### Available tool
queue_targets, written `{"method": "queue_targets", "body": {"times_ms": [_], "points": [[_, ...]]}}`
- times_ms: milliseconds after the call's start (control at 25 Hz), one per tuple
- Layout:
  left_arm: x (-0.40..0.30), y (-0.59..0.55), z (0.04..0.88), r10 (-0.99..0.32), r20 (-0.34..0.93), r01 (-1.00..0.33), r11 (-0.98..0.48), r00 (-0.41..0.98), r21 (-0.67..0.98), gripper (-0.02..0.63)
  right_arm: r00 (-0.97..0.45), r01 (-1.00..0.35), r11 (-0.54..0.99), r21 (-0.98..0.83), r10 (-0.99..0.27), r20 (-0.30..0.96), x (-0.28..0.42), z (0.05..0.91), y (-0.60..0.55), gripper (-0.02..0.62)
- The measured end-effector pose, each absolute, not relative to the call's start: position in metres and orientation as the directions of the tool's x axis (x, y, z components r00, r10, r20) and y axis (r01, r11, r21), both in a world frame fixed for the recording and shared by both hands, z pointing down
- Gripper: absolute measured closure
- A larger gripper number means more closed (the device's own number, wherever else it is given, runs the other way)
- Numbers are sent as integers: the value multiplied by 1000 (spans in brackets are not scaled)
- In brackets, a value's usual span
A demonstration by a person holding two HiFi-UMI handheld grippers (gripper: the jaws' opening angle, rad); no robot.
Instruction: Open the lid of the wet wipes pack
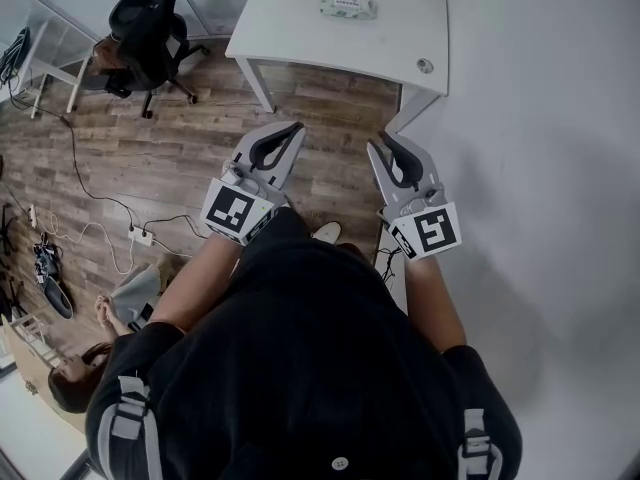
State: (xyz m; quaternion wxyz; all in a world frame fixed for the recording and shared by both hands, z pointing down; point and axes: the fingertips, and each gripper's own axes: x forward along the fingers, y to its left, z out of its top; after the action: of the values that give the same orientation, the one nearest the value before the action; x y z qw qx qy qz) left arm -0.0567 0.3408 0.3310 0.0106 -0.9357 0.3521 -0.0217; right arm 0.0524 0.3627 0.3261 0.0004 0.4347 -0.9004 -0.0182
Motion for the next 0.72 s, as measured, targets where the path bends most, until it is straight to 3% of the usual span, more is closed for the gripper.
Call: {"method": "queue_targets", "body": {"times_ms": [80, 400, 720], "points": [[-55, 343, 332, -658, 40, -656, -753, 752, -40, 598, -618, -786, 617, 33, -786, -9, 54, 328, 362, 449], [-47, 340, 332, -649, 48, -648, -761, 759, -28, 598, -576, -817, 576, 14, -817, -3, 71, 330, 358, 299], [-45, 325, 333, -644, 53, -642, -765, 763, -45, 598, -565, -825, 565, 12, -825, 6, 73, 332, 339, 278]]}}
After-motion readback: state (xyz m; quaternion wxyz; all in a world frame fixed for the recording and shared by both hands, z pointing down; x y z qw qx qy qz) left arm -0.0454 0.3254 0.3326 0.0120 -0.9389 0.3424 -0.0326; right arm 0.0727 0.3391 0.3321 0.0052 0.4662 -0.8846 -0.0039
